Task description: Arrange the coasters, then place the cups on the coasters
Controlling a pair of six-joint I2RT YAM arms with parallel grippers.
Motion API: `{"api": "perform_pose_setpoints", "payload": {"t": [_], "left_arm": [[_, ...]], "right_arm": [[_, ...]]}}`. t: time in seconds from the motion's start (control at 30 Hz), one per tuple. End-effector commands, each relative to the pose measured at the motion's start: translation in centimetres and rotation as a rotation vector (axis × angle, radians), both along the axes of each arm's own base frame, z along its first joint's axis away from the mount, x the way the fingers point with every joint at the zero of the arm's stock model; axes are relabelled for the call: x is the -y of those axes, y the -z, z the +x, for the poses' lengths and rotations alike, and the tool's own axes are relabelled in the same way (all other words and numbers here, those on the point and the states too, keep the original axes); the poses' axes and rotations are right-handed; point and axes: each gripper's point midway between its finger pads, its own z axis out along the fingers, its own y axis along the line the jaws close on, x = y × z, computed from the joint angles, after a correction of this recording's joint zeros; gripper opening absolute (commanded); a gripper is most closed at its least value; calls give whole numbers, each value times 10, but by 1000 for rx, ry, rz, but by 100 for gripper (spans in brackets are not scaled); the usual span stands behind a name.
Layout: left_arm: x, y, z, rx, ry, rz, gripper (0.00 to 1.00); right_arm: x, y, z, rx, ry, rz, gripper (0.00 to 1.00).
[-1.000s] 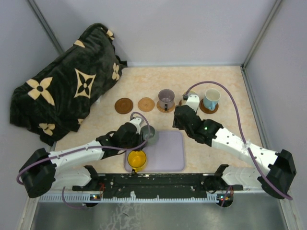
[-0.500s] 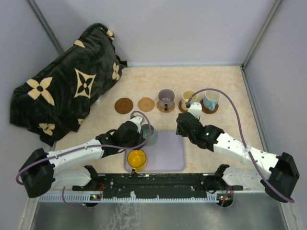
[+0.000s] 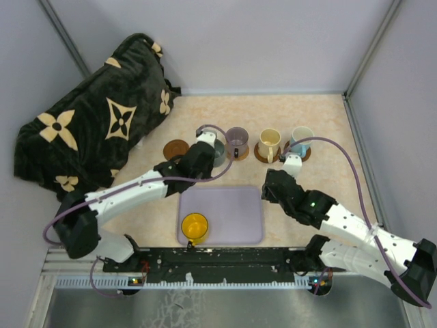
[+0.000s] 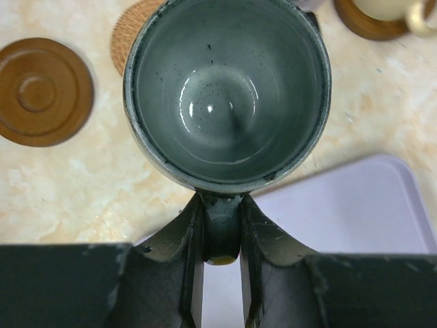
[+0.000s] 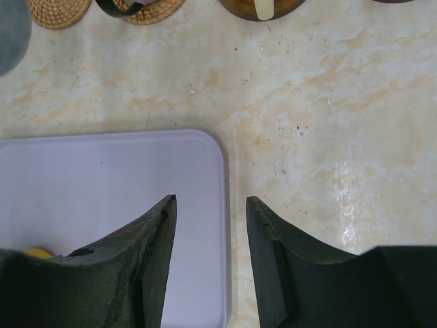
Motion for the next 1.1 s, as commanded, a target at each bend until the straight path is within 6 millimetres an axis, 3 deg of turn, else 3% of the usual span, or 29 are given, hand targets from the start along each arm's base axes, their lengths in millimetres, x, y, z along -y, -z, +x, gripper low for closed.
{"api": "perform_pose_setpoints", "payload": {"t": [0.0, 0.27, 0.47, 0.67, 1.07], "left_arm": [[-9, -23, 50, 74, -178, 42, 0], [-21, 1, 94, -42, -276, -21, 0], [-18, 4, 117, -63, -285, -34, 0], [-5, 15, 126, -90, -276, -74, 0], [-3, 26, 133, -95, -310, -113, 0]], "right_arm": [[6, -9, -1, 35, 20, 15, 46], [4, -7, -9, 13, -27, 20, 46], [-1, -1, -12, -2, -46, 39, 46], [-7, 1, -12, -8, -63, 58, 46], [-10, 6, -13, -26, -72, 56, 46]]}}
